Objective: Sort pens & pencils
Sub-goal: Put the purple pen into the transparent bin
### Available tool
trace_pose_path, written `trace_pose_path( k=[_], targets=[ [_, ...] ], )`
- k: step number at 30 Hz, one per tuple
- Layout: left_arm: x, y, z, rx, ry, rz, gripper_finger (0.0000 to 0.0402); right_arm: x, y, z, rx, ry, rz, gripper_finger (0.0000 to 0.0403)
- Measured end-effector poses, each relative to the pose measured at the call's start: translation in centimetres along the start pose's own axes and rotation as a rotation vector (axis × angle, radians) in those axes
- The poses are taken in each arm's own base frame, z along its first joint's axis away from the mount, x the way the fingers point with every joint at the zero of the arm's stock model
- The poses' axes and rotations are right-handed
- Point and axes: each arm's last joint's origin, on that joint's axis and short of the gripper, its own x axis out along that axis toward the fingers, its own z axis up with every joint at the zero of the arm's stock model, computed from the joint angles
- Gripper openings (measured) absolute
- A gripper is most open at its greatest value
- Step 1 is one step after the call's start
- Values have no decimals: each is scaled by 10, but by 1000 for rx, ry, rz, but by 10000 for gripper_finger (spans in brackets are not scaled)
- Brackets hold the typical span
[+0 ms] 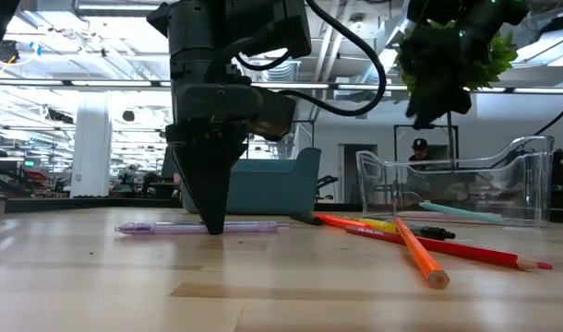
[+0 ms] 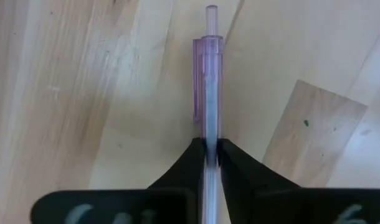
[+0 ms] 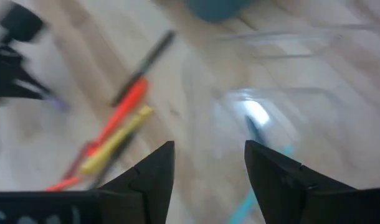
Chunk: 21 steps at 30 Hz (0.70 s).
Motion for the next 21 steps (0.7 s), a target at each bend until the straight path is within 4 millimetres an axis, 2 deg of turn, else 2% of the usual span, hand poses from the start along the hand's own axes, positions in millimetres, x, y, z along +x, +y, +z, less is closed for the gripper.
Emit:
trace_pose_path(
  k=[3,7,10,13,15,18,21],
  targets=[
    [-19,-6,1,-52,-40,-28,15,-5,13,5,-9,-69,144,214],
    [-89,-19,4,-120,-344,-84,14,-15,36,15,-24,-221,335,214],
    [-127,-17,-2,-183,-556,-41,26,-25,56,22,-67,-367,459,214],
    [-178,-13,-12,-246,-819,-38,29,-36,75,27,-128,-504,580,214],
    [-205,-9,-21,-269,-956,-7,26,-43,86,29,-170,-595,641,214],
    [-230,-7,-29,-267,-1114,45,23,-50,96,31,-166,-713,652,214],
    [-254,-7,-28,-239,-1256,21,26,-52,105,36,-201,-822,672,214]
  ],
)
